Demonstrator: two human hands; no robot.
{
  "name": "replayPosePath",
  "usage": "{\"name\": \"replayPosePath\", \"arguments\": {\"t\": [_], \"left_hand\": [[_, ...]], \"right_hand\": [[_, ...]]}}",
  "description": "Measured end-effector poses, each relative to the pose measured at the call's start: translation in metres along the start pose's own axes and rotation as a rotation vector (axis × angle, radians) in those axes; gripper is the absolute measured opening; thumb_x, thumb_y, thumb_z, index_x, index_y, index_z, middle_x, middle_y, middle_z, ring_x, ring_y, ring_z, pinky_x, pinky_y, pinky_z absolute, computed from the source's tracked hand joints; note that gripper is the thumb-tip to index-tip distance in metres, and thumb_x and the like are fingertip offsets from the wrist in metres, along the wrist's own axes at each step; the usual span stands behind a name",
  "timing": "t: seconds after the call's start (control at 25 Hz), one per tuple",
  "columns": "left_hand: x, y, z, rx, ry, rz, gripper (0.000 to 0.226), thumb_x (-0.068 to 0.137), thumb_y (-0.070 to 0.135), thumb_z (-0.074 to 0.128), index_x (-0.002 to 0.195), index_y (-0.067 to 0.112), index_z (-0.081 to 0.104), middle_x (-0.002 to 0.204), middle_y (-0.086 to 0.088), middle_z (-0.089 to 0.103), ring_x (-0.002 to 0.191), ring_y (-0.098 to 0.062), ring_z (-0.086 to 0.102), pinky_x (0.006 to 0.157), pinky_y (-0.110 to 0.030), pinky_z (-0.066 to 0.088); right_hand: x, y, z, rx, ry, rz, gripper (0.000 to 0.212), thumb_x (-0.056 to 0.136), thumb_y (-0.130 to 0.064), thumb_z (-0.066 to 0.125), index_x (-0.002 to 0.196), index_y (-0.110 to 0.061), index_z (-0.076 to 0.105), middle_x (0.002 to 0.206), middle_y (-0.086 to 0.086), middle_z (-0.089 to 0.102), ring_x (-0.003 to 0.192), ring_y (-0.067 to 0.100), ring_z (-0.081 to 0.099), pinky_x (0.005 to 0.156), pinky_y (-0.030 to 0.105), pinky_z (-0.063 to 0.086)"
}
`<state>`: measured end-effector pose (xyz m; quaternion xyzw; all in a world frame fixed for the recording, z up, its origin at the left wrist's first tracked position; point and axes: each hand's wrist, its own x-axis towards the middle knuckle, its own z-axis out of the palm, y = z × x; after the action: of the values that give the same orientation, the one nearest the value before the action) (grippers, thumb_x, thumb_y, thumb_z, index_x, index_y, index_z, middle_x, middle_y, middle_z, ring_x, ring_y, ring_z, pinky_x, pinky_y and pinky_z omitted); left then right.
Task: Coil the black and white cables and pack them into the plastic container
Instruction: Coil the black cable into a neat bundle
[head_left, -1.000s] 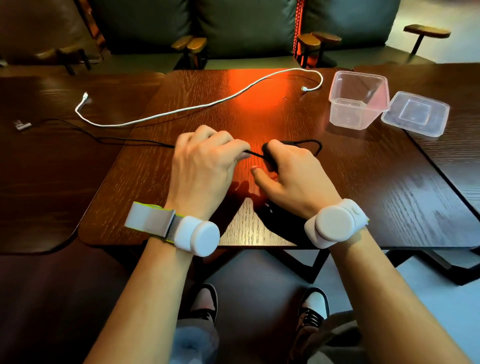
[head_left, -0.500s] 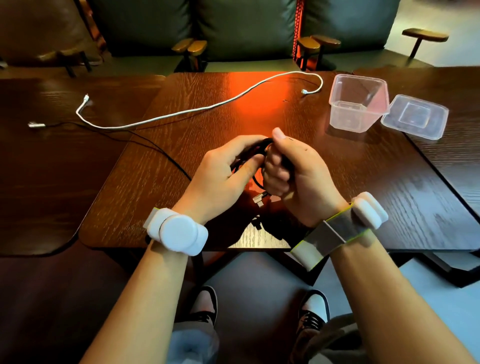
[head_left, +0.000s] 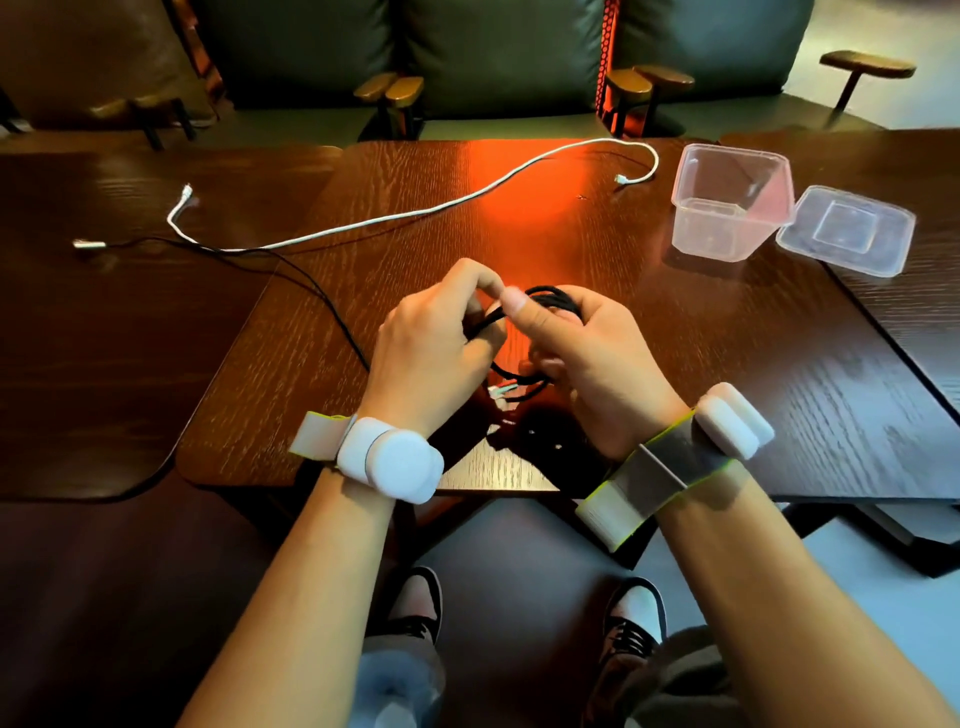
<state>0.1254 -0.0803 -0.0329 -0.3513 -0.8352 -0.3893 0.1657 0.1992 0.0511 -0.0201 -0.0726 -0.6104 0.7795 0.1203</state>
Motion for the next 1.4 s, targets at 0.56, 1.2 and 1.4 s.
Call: {"name": "replayPosePath", "arguments": {"t": [0.56,1.2,1.4], "left_hand": [[-0.002,0.008,0.007,0.186,-0.047,0.137,0.023,0.095,0.03,0.047,0.109,0.02,0.063,0.068,-0.009,0.067,0.066,-0.043,0.062,0.055,-0.044,0.049],[0.0,0.001,-0.003,-0.164,-0.342,0.11,0.062,0.092,0.071,0.028,0.084,0.015,0.053,0.056,0.0,0.061,0.052,-0.013,0.062,0.053,-0.037,0.048],[-0.001,0.006,-0.005,-0.276,-0.319,0.145,0.073,0.09,0.071,0.023,0.078,0.004,0.052,0.06,-0.013,0.054,0.054,-0.024,0.051,0.051,-0.037,0.04]], "right_hand": [[0.0,-0.017,-0.02,0.21,-0.191,0.239,0.037,0.096,-0.029,0.055,0.064,-0.018,0.04,0.057,-0.002,0.035,0.049,0.01,0.029,0.046,0.021,0.027],[0.0,-0.017,-0.013,0.067,-0.103,0.296,0.056,0.096,-0.055,0.047,0.052,-0.025,0.03,0.047,-0.006,0.023,0.04,0.009,0.017,0.037,0.019,0.017],[-0.006,-0.021,-0.017,0.35,-0.583,0.374,0.059,0.096,-0.046,0.035,0.045,-0.017,0.032,0.039,0.001,0.026,0.036,0.017,0.026,0.048,0.029,0.042]]}}
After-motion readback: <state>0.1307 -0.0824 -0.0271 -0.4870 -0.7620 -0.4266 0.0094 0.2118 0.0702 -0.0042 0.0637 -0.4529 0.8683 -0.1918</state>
